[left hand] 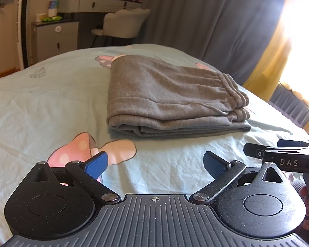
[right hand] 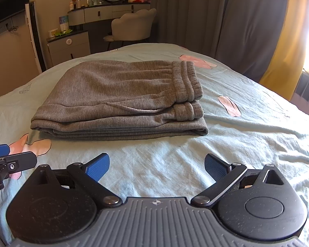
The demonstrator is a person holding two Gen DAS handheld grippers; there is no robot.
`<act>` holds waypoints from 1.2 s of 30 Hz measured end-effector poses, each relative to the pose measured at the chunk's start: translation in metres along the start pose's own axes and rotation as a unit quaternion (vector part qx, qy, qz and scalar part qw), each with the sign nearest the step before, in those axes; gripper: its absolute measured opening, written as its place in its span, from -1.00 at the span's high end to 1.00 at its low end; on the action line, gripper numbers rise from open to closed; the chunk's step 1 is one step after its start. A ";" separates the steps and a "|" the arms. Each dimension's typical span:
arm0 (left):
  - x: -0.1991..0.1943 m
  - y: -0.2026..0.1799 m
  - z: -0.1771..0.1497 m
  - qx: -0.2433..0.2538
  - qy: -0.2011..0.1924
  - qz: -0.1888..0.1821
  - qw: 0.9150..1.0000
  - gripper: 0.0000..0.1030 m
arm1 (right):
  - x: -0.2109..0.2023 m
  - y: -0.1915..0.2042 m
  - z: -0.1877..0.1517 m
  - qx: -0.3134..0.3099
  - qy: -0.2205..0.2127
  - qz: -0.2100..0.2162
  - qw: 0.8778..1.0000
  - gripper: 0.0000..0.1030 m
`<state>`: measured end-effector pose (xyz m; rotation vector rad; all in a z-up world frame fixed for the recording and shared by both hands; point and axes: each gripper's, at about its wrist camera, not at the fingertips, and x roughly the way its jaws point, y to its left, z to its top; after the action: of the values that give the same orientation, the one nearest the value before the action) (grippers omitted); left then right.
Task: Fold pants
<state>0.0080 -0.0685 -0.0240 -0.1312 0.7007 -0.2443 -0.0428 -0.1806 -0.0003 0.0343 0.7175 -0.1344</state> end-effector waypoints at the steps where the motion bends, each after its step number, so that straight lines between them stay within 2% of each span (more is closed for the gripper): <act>1: 0.000 0.000 0.000 0.000 0.000 -0.001 1.000 -0.97 | 0.000 0.000 0.000 0.000 0.000 0.000 1.000 -0.92; 24: 0.000 -0.002 -0.003 0.016 0.002 0.002 1.000 -0.97 | 0.001 -0.002 0.001 0.006 0.002 -0.002 1.000 -0.92; 36: -0.001 0.004 -0.001 0.002 -0.001 0.009 1.000 -0.97 | 0.001 0.000 0.001 0.003 0.003 -0.007 1.000 -0.92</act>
<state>0.0071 -0.0647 -0.0244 -0.1220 0.6988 -0.2289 -0.0410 -0.1804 -0.0006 0.0351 0.7238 -0.1487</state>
